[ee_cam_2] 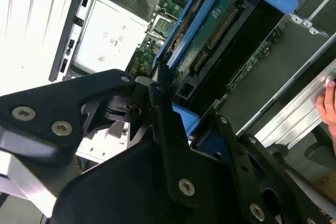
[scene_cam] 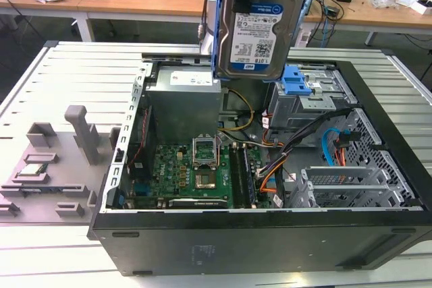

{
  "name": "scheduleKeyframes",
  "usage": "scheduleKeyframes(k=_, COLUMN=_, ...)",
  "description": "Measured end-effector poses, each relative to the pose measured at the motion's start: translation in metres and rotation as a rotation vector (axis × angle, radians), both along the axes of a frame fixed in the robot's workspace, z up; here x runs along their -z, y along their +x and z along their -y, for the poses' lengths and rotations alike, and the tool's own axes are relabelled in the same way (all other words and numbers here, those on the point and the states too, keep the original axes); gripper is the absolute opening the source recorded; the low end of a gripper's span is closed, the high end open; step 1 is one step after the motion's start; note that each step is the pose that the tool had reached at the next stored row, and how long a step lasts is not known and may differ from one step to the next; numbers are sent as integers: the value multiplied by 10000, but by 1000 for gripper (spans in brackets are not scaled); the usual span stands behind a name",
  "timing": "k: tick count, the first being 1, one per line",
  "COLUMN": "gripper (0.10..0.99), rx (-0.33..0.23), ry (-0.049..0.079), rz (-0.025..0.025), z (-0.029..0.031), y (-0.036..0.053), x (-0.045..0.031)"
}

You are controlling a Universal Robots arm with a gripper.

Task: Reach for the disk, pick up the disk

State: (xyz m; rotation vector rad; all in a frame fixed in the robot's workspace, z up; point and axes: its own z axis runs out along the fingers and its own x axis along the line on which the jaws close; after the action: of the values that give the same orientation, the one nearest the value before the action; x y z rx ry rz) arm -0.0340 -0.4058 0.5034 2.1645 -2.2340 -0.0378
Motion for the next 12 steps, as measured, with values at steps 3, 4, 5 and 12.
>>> scheduleKeyframes(k=3, gripper=369, rx=-1, ry=0, rz=0, z=76, y=0, x=1)
scheduleKeyframes(k=4, gripper=369, rx=-1, ry=1, rz=0, z=99, y=0, x=1)
scheduleKeyframes(k=5, gripper=369, rx=-1, ry=0, rz=0, z=131, y=0, x=1)
scheduleKeyframes(k=12, gripper=369, rx=0, ry=0, rz=0, z=271, y=0, x=3)
